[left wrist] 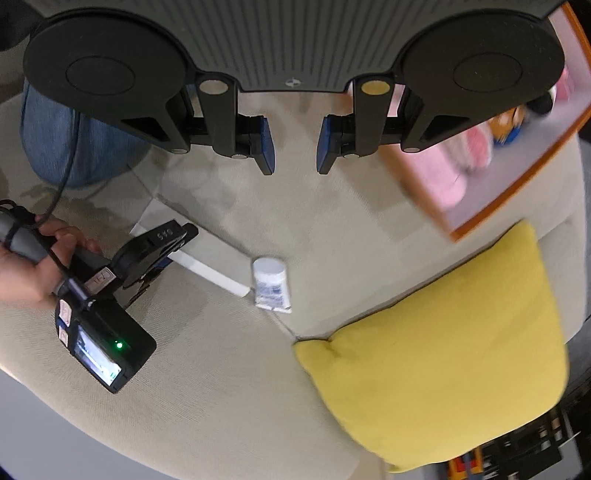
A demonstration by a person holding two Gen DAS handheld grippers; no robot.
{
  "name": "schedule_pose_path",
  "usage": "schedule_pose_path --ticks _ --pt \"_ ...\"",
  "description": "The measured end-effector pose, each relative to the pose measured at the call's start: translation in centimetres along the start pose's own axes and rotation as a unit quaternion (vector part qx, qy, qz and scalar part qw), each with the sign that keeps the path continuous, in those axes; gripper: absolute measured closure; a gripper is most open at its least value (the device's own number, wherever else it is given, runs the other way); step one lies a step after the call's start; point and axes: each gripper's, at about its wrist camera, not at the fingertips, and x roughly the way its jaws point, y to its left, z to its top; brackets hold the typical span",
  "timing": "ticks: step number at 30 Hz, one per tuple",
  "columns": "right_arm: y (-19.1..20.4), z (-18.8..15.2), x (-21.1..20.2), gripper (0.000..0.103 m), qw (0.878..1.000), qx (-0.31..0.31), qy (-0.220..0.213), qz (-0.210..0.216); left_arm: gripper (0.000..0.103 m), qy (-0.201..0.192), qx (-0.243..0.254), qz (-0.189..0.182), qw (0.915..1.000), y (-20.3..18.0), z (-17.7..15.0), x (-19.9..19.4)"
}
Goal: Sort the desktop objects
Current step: 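Grasp the white lotion tube with the left tool while the right tool holds the white box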
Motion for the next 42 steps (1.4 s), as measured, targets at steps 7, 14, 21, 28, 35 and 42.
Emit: schedule_pose_path --ticks 7,14,21,28,35,42 --pt "-3.1 2.1 1.0 0.073 0.999 0.007 0.018 0.039 0.068 0.026 0.014 -0.014 0.9995 -0.7 6.3 6.5" --pt "-2.8 2.1 2.3 0.073 0.995 0.040 0.048 0.072 0.051 0.039 0.026 -0.022 0.9987 -0.2 11.2 12.9" --pt "-2.9 4.0 4.5 0.073 0.991 0.053 0.075 0.093 0.050 0.072 0.029 -0.041 0.9961 1.3 13.8 18.9" --pt "-3.5 5.7 5.1 0.072 0.987 0.070 0.083 0.116 0.042 0.090 0.016 -0.075 0.9929 2.7 16.2 22.9" --pt "-3.2 5.6 5.0 0.072 0.988 0.069 0.073 0.118 0.042 0.077 0.056 -0.077 0.9925 0.6 16.4 24.4" --pt "-3.0 5.4 4.9 0.073 0.988 0.074 0.065 0.121 0.081 0.080 0.082 -0.081 0.9901 -1.8 16.3 24.9"
